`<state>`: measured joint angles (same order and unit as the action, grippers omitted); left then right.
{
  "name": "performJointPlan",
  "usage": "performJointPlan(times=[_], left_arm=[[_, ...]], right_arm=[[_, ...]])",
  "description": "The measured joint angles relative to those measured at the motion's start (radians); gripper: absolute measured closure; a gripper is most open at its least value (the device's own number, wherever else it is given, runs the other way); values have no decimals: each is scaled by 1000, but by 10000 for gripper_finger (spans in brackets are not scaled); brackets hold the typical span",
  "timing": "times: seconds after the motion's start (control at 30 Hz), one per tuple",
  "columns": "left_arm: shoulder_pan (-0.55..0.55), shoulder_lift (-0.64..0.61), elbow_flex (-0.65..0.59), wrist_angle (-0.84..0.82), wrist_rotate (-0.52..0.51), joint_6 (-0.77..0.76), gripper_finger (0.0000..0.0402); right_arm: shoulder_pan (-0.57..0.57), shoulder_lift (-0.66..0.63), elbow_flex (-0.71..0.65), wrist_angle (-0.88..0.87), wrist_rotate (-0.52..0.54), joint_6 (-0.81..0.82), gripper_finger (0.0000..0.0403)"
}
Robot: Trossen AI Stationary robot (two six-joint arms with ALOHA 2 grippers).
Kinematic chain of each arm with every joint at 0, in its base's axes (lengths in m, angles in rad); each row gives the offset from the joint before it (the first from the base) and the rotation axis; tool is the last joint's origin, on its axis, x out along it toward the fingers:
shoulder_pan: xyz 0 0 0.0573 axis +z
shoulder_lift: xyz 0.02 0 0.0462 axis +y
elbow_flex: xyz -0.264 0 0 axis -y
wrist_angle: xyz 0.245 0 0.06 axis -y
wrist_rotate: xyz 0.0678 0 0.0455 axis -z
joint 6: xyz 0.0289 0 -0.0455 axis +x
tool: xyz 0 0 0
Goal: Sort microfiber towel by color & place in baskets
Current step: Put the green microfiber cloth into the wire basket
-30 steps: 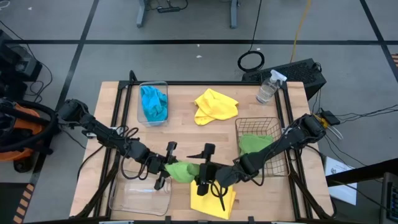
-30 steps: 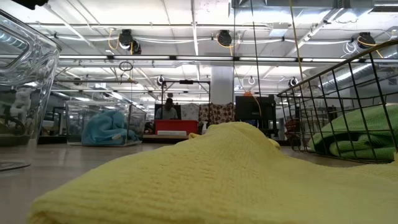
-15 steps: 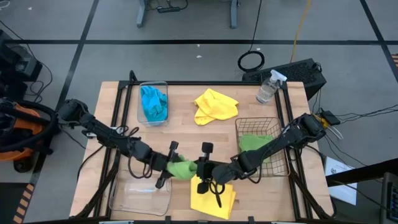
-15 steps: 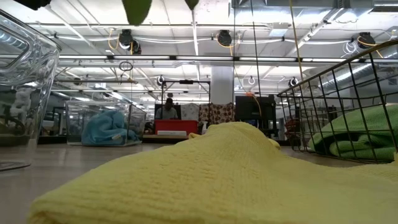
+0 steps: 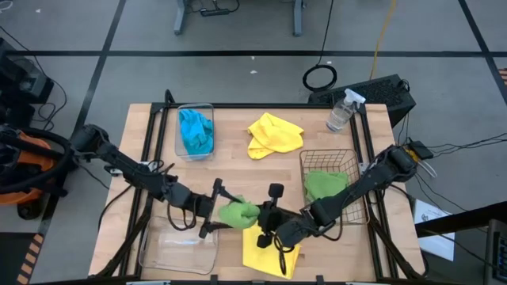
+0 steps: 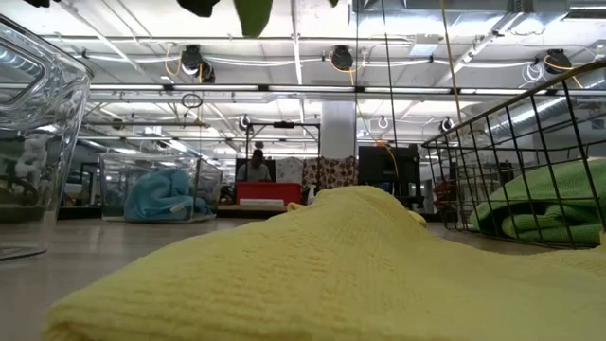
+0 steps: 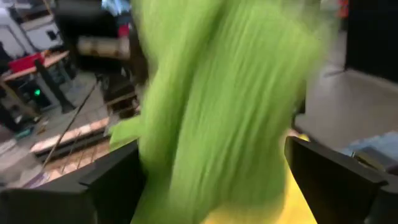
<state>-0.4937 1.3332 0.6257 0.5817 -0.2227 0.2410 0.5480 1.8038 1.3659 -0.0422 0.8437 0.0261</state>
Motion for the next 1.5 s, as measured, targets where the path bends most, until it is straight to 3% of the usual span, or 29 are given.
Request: performJointPlan(times=[0.3,0.43,0.53,0.67,0.83,0.97,1.23,1.5], left_arm=[[-34,-66,-1,-150,-218,0,27],[-40,-73,-1,-171,-237,0,27],[-39,-73,-1,-178,-239,-1,27],[-39,-73,-1,-177,-239,-16,27],[-39,-73,-1,-182,-239,-26,27],[-39,-73,-1,-183,-238,-26,27],[-37,-72,-1,-182,-237,-27,27],[-37,-71,0,-203,-221,-52,27]], right_arm=[[66,-135,1,-120,100,15,399],[90,-218,3,-315,204,71,399],[82,-274,3,-557,250,252,399],[60,-311,3,-928,245,639,397],[36,-295,2,-1365,118,1169,396],[27,-270,1,-1527,-18,1430,395],[-8,-267,-127,-1530,-181,1547,395],[0,-267,-275,-1453,-465,1563,395]])
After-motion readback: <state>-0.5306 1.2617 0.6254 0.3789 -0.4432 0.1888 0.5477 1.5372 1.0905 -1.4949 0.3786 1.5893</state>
